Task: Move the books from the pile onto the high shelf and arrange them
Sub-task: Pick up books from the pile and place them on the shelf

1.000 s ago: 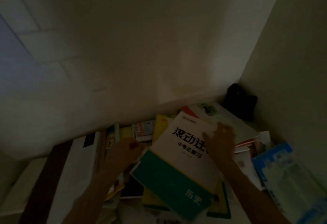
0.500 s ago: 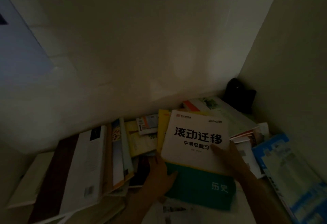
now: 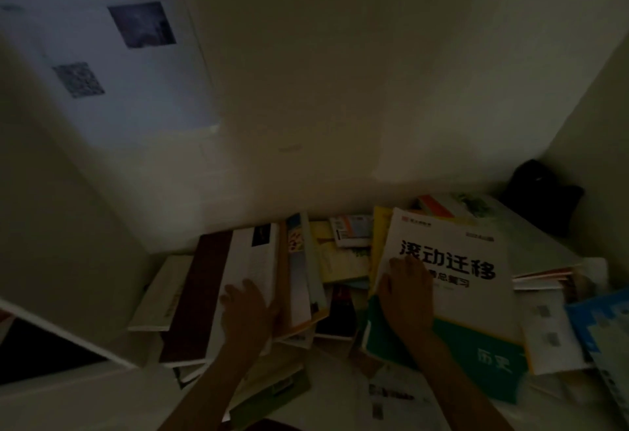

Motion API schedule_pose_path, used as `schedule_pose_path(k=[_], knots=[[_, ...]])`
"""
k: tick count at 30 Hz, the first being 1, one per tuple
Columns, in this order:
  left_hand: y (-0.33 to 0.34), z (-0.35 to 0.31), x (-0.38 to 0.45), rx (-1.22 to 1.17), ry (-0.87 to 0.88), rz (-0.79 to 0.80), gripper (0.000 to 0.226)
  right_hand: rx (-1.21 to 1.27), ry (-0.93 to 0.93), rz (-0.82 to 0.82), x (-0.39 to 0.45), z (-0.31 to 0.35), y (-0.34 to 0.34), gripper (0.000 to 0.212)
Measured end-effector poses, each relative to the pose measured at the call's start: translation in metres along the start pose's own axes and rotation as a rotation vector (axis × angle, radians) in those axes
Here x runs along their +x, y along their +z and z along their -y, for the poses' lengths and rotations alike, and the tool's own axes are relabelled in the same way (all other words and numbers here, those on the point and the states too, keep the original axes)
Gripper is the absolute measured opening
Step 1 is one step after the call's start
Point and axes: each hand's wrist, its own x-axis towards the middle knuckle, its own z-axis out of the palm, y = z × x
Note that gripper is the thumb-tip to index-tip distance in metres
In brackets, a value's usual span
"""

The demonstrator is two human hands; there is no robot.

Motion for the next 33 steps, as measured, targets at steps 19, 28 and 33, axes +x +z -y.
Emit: schedule_pose_path(k=[19, 28, 33], knots=[[-0.003, 0.006, 0.015, 0.353, 0.107, 0.046, 0.087, 0.102, -0.038, 0.069, -0.004, -0.007, -0.005, 0.067], [-0.093, 0.008, 0.012, -0.183, 0.239, -0.124, 0.058, 0.187, -0.066, 0.116, 0.006, -0.020, -0.027, 0.037], [-0.145, -0.047, -0.009, -1.018, 0.280, 0.082, 0.045, 0.657, 0.081, 0.114, 0.008, -0.022, -0.070, 0.037]])
